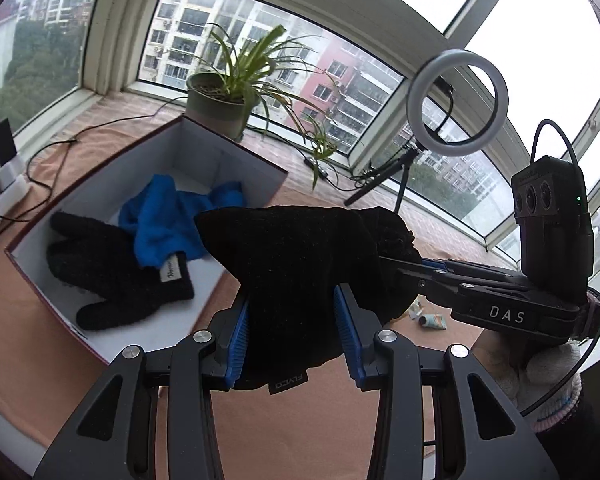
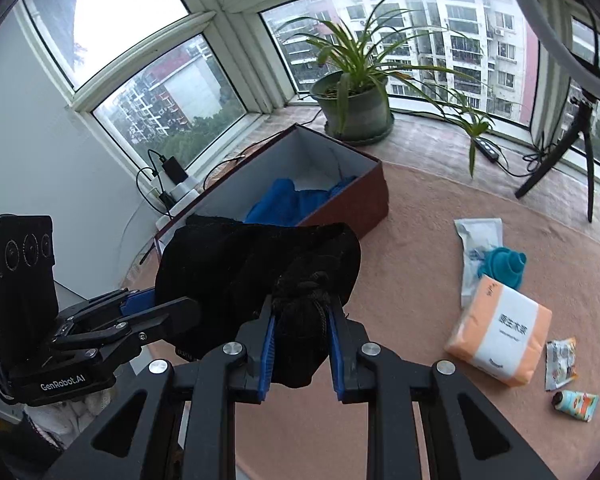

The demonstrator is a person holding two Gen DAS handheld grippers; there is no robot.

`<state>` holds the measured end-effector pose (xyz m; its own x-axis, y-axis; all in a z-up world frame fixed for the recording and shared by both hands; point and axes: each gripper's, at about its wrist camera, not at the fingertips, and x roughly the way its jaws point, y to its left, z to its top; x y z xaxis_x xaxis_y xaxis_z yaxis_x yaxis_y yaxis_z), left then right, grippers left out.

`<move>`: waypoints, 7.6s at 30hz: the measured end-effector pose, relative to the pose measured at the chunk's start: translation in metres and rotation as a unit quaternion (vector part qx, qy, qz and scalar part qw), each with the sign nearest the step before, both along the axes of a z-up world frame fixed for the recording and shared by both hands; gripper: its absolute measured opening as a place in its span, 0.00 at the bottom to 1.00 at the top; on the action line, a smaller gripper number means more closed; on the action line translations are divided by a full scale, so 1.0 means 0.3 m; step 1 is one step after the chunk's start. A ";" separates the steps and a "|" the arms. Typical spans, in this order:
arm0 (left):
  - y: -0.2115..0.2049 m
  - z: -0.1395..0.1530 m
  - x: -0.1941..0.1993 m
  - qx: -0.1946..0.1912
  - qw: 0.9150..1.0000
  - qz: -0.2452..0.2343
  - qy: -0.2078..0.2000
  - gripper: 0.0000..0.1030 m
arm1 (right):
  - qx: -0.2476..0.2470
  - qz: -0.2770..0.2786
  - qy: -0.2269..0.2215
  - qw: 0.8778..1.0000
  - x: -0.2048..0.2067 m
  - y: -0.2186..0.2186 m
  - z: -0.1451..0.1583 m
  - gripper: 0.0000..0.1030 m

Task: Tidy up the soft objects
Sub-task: 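Carry the black cloth bag with the left tool over the box, then open the left tool to drop the black bag into the box, then move the right tool to the grapefruit hand cream tube and close on it, then lift the hand cream tube with the right tool while the left tool grasps the snack packet, then carry the snack packet with the left tool while the right tool carries the tube to the box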

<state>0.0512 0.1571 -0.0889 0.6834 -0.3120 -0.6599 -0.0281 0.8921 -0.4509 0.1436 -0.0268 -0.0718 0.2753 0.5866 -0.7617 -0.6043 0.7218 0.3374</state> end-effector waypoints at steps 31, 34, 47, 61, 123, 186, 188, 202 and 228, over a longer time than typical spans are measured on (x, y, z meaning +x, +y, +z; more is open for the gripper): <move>0.346 -0.093 0.044 0.024 0.994 0.099 0.035 0.66 | -0.050 0.031 -0.038 0.998 0.138 0.478 -0.063 0.50; 0.349 -0.092 0.038 0.022 0.994 0.100 0.034 0.66 | -0.047 0.026 -0.045 0.998 0.138 0.470 -0.061 0.55; 0.300 -0.070 0.016 0.017 0.995 0.092 0.023 0.66 | -0.031 0.010 -0.044 0.998 0.099 0.392 -0.056 0.55; 0.170 -0.051 0.026 0.009 0.998 0.063 0.021 0.66 | -0.015 -0.039 -0.044 0.998 0.063 0.171 -0.045 0.63; -1.213 -0.262 0.534 0.244 0.876 -0.397 0.120 0.66 | -0.157 0.107 -0.037 0.981 0.207 -0.900 -0.502 0.43; -1.305 -0.462 0.545 0.247 0.872 -0.399 0.142 0.48 | -0.087 -0.141 0.042 0.985 0.314 -1.197 -0.515 0.24; -1.296 -0.447 0.539 0.234 0.876 -0.397 0.141 0.48 | -0.082 -0.145 0.042 0.985 0.310 -1.202 -0.511 0.24; -1.251 -0.297 0.488 0.178 0.903 -0.379 0.100 0.48 | -0.033 -0.182 0.017 0.983 0.246 -1.256 -0.399 0.23; -0.755 0.009 0.259 0.139 0.965 -0.224 0.002 0.48 | -0.003 -0.095 -0.120 0.988 0.078 -0.848 0.080 0.23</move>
<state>0.1289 -0.0694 -0.0863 0.5184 -0.3856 -0.7632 0.3861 0.9019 -0.1934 0.1671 -0.2811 -0.0478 0.5527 0.5032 -0.6643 -0.5203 0.8310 0.1966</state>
